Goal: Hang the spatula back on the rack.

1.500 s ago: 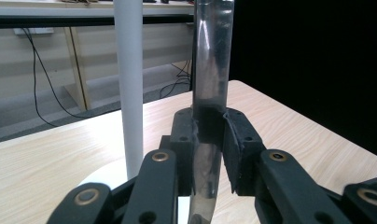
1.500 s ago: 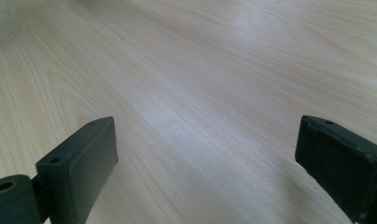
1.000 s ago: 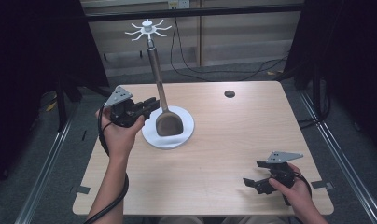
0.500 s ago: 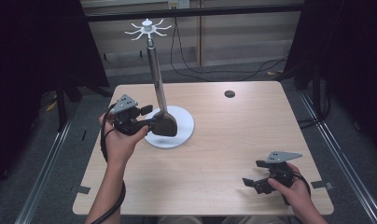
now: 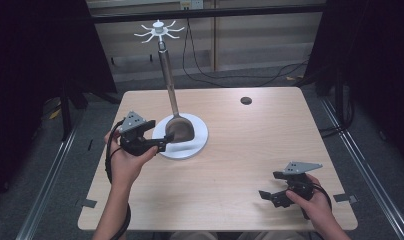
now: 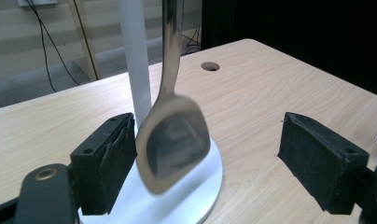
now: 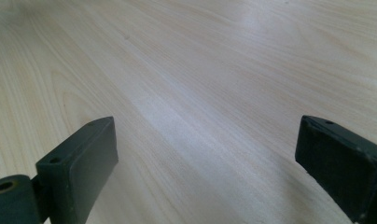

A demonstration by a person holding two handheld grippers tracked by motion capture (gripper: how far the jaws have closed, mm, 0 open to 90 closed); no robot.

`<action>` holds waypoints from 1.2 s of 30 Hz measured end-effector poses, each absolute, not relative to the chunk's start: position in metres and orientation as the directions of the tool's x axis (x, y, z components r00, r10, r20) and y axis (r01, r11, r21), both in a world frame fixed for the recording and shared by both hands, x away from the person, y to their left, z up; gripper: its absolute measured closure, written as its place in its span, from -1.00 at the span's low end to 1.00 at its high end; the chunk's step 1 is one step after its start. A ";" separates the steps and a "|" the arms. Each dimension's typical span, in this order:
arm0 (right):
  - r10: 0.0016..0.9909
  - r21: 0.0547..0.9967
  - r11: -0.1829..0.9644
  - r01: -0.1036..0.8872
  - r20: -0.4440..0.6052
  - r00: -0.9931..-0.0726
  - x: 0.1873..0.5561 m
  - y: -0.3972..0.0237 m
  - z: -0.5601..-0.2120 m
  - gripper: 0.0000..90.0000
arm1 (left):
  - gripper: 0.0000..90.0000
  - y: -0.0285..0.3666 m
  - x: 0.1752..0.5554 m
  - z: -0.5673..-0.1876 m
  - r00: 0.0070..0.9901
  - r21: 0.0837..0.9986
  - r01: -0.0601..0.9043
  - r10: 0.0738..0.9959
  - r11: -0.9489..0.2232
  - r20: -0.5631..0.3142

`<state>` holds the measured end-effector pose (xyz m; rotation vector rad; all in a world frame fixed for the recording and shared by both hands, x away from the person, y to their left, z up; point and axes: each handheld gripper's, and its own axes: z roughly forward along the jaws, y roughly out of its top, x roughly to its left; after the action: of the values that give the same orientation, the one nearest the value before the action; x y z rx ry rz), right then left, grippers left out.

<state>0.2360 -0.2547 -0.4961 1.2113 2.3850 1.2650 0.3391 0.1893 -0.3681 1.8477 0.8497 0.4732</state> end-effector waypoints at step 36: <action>0.733 0.760 0.311 0.571 0.191 -0.653 0.235 -0.255 -0.494 -0.88 | -0.75 0.207 0.329 -0.409 0.646 0.878 0.407 0.759 -0.253 -0.082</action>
<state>0.2354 -0.2546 -0.4942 1.2014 2.3829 1.2586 0.3294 0.2066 -0.4088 1.8783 0.9235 0.4464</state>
